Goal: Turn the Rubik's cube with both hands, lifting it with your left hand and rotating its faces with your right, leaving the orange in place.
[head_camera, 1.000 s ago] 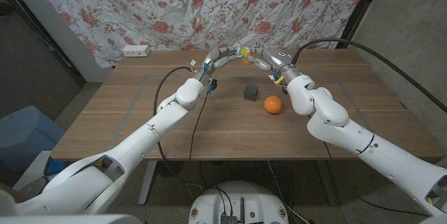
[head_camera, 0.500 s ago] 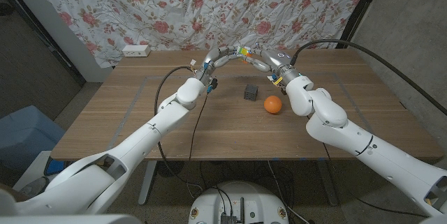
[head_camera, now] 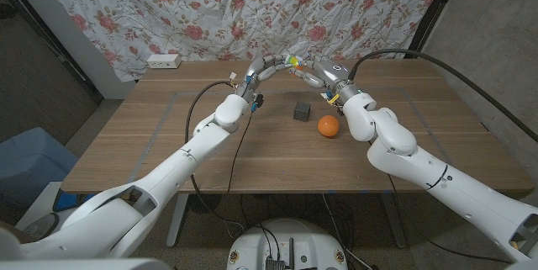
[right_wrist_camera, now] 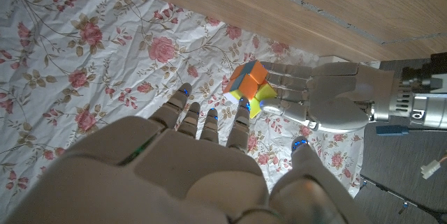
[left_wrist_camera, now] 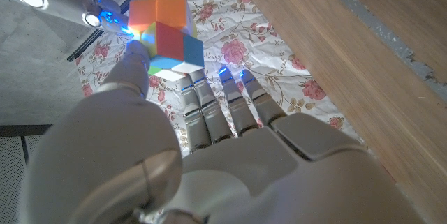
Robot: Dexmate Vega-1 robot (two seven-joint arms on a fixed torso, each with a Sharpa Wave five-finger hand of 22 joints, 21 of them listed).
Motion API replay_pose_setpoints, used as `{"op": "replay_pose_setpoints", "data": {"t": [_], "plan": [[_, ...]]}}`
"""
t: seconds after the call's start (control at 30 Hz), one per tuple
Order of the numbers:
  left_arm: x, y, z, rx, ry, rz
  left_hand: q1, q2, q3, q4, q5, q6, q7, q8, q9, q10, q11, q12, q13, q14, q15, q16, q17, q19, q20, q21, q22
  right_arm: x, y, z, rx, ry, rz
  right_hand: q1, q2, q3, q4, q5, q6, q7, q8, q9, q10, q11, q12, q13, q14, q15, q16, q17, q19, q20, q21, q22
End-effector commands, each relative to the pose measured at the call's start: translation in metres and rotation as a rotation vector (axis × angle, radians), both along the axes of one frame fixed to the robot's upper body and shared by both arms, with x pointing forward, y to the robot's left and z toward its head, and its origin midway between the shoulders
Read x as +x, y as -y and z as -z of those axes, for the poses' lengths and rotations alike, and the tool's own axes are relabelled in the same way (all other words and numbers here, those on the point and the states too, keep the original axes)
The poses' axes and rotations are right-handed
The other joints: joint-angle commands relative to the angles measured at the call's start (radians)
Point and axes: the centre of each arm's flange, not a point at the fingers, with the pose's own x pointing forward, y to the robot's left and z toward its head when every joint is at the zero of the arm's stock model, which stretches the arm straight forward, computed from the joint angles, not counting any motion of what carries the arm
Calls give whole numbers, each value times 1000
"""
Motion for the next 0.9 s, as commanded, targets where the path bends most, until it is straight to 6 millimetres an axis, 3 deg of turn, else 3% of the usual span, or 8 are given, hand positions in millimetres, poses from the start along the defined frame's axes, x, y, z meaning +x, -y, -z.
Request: {"op": "replay_pose_setpoints", "data": {"t": [0.03,0.9], "plan": [[1,3,1,-30,-8,7,2,8,3,5,7,12,2,0,2,22,-12,8,4,6,-121,-2,1,-2,-5,2,4,-1,-3,4,2,5,-6,16,48,10,2,7,14,-5,1,1,5,-4,6,2,0,-4,7,1,7,-5,4,2],[2,6,4,-59,-19,30,4,12,3,5,6,17,4,-2,3,32,-11,9,8,10,-122,-1,1,-1,-5,2,4,-3,-5,7,15,5,-5,19,49,11,2,6,17,-5,-3,1,6,-4,5,2,0,-6,7,1,11,-7,4,2]]}}
